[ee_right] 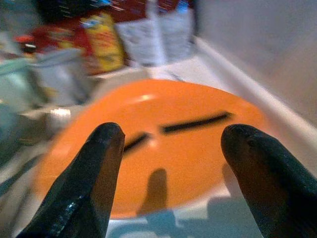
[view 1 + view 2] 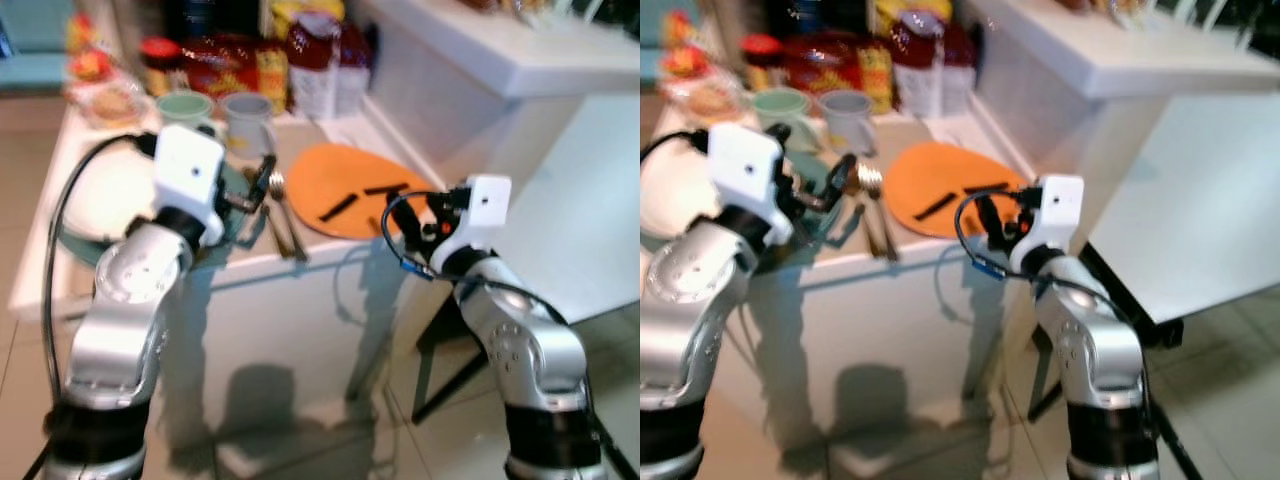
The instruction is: Setting the table
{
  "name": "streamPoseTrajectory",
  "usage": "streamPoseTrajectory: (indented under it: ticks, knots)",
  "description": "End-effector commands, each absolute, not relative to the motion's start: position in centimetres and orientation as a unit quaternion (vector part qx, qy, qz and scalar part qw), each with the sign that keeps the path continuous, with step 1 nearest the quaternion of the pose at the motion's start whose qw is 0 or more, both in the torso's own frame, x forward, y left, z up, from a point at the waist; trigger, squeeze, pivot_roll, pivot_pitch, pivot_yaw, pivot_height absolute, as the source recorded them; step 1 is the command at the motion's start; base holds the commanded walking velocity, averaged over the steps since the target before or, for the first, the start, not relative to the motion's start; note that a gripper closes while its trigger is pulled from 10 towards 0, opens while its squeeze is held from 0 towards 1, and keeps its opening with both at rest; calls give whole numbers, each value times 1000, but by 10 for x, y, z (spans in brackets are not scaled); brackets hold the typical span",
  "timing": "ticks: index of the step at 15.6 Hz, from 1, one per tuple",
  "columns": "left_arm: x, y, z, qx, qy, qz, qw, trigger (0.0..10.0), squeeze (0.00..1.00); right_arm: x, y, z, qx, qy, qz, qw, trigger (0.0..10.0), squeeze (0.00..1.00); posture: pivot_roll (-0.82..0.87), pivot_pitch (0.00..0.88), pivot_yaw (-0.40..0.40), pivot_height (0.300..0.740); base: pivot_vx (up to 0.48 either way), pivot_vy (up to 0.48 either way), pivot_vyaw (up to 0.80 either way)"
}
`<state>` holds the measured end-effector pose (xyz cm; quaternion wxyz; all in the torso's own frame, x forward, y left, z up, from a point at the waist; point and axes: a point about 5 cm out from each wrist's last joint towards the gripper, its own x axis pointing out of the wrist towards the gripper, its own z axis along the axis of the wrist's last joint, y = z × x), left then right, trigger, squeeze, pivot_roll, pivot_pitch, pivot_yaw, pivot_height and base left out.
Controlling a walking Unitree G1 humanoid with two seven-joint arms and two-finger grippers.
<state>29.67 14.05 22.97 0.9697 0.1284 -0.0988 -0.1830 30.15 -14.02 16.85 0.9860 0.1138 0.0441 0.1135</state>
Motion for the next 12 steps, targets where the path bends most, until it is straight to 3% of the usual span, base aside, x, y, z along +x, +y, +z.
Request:
streamPoseTrajectory:
  ticks: [1,4,5,6,8,12]
  knots:
    - [301,132,233,132,-106,-209,963,10000,1000,303,-150,171,114,44,84,989,10000,0,16,0,-61,740,0,0,0]
    - [314,130,234,160,-105,-216,957,10000,933,305,-155,176,119,38,67,990,10000,0,5,0,-50,740,0,0,0]
    - [318,127,232,160,-101,-225,956,10000,843,306,-158,176,120,42,56,990,10000,0,4,0,-53,740,0,0,0]
    - [325,120,225,168,-89,-245,951,10000,643,308,-165,171,108,65,35,991,10000,0,3,0,-54,740,0,0,0]
    - [334,108,216,176,-79,-263,945,10000,0,317,-171,165,114,88,15,990,10000,0,-20,0,-31,740,0,0,0]
    - [335,98,215,163,-88,-275,943,10000,0,341,-172,169,106,112,16,988,10000,0,-3,0,-61,740,0,0,0]
